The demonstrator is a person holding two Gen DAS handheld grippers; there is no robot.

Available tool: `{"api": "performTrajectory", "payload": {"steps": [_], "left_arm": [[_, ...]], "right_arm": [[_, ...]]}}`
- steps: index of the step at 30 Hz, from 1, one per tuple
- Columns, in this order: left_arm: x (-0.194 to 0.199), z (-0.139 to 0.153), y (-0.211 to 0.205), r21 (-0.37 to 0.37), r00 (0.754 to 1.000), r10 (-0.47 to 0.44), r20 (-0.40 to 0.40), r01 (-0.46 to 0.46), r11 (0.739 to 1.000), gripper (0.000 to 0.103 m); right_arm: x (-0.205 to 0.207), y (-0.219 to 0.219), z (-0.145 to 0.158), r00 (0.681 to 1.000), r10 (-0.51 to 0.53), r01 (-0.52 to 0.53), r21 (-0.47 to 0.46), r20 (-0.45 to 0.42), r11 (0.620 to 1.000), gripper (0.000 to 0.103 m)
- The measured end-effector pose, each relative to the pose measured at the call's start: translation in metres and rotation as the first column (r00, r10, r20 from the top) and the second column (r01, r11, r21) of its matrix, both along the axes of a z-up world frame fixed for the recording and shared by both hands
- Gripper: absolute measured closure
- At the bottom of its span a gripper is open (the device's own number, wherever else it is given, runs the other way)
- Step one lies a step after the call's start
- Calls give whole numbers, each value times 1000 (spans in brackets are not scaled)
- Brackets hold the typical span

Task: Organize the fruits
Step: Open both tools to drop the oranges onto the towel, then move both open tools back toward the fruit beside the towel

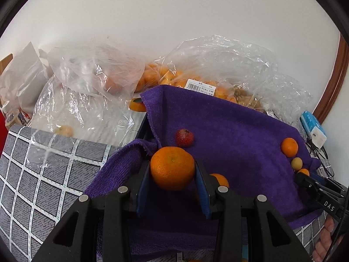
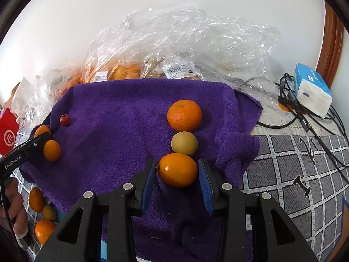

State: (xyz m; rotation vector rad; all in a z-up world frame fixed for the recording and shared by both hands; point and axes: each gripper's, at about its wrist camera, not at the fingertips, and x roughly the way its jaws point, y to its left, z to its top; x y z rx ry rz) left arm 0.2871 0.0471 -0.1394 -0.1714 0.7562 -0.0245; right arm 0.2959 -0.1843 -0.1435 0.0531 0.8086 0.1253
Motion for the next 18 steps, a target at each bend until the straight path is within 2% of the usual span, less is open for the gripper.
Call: {"api": "performTrajectory", "payload": {"steps": [2,4,8,11,18], "left_arm": [[0,0,0,-7,1000,-2,1,2,1000,65],[-1,1,2,-31,1000,-4,7,5,1000,65],[-8,8,6,-73,999,-7,52,10,997,61],[-15,18,5,-70,994,-11,105,18,997,58],[-32,43,1,-56,980,-26,199,38,998,58]], "right_arm": [[-2,2,1,1000,6,-6,-6,11,1000,52],[-6,3,3,999,9,-8,-20,34,1000,50],[-15,5,12,996,20,-18,-28,91,999,47],[-21,6,19,992,16,-13,-26,128,1000,47],[-46,5,51,975,-17,29,-54,222,998,47]]}}
